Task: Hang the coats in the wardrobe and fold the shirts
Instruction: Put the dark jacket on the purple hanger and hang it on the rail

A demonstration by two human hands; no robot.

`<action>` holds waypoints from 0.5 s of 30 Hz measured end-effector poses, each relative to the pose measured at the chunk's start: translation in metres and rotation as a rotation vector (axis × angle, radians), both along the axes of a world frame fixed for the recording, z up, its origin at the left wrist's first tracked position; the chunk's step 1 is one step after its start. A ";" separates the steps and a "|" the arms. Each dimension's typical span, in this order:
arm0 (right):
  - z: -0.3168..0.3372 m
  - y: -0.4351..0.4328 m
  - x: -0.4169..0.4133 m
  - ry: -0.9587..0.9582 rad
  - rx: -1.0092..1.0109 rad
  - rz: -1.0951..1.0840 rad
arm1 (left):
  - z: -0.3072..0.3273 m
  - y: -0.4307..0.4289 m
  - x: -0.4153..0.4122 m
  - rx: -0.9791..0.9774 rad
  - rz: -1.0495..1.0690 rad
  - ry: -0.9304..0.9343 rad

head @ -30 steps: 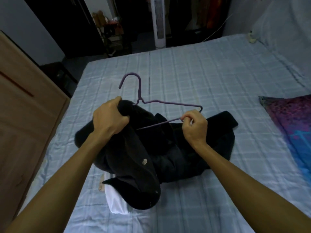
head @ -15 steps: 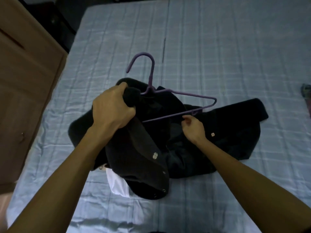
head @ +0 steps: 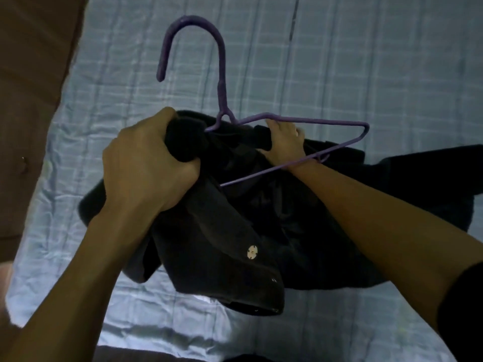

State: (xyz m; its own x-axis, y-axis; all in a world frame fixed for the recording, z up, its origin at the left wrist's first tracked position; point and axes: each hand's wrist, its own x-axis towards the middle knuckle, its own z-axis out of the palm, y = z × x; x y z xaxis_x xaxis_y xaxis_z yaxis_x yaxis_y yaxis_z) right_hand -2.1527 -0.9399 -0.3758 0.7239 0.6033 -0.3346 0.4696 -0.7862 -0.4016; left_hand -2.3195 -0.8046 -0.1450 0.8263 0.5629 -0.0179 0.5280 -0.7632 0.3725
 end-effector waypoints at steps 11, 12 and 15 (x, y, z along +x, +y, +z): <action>-0.022 0.014 -0.007 -0.062 -0.112 0.223 | -0.014 0.008 0.002 -0.034 0.009 0.023; -0.017 0.012 -0.006 -0.034 -0.058 0.170 | -0.014 0.008 0.001 -0.033 0.014 0.027; 0.003 -0.005 -0.002 -0.003 0.103 -0.009 | -0.009 0.006 -0.004 -0.040 0.006 0.040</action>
State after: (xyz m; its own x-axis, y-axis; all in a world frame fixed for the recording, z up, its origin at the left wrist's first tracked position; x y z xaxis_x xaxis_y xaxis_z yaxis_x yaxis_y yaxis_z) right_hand -2.1549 -0.9447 -0.3731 0.7306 0.6276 -0.2689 0.4641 -0.7453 -0.4786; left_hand -2.3237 -0.7982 -0.1538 0.8212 0.5659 -0.0732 0.5473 -0.7449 0.3816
